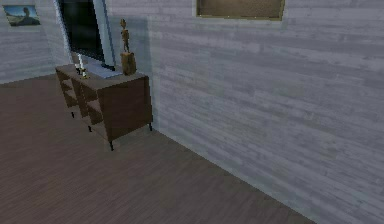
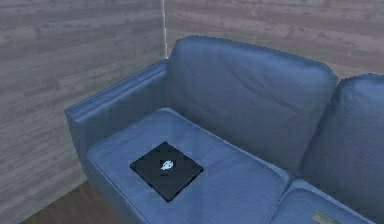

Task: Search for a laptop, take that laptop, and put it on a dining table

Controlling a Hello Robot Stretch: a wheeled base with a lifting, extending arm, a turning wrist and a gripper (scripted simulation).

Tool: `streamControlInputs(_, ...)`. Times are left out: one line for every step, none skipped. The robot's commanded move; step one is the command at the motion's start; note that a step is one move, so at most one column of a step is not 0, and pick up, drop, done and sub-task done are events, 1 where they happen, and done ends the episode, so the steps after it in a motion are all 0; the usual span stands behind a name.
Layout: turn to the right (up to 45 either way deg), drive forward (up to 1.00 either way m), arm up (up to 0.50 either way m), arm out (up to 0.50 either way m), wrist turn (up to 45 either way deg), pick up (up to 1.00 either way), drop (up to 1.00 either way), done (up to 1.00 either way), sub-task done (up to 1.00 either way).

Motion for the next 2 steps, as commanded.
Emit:
streamControlInputs(0.0, 0.0, 0.5, 0.0, 0.0, 0.0, 0.0, 0.0, 0.0)
streamControlInputs(0.0, 0.0, 0.14, 0.0, 0.0, 0.0, 0.0, 0.0, 0.0)
